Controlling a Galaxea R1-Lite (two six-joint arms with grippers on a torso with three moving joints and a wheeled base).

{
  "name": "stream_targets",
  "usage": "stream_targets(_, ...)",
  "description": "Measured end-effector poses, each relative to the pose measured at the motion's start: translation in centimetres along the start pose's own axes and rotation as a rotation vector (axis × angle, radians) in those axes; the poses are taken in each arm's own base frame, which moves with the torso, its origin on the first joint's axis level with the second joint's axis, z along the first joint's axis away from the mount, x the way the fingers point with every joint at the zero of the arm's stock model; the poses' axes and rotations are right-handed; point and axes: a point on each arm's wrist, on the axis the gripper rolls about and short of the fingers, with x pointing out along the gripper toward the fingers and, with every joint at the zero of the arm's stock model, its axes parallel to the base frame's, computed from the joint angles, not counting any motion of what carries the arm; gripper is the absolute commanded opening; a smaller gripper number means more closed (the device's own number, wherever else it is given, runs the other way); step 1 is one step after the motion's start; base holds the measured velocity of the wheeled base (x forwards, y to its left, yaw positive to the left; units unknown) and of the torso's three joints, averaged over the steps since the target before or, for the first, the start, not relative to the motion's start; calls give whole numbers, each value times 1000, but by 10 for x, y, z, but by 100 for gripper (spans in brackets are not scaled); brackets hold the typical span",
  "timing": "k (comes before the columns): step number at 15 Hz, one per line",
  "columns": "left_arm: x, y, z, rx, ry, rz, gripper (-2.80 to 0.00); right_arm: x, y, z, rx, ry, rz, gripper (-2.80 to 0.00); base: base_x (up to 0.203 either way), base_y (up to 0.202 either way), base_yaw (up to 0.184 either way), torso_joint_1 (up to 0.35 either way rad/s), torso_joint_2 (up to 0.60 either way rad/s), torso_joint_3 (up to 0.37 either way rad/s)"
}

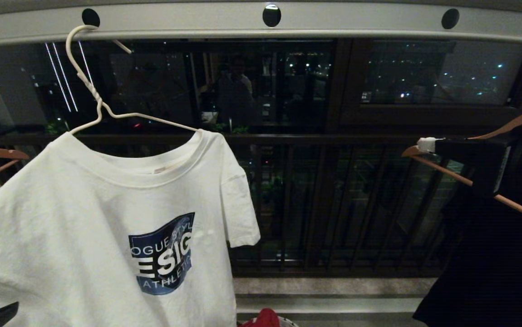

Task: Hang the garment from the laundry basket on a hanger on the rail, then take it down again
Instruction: Take the clothes off the clothes rack

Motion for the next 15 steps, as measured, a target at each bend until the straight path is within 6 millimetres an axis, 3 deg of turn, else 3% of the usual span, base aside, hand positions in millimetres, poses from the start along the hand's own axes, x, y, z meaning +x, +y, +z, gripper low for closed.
stream_targets(5, 1, -1, -6, 2, 16, -2, -280, -2, 0, 1, 1, -7, 2, -280, 0, 0, 0, 0, 0, 0)
stream_targets(15, -21, -5, -53, 14, 137, -16, -280, -3, 0, 2, 1, -10, 3, -280, 0, 0, 0, 0, 0, 0)
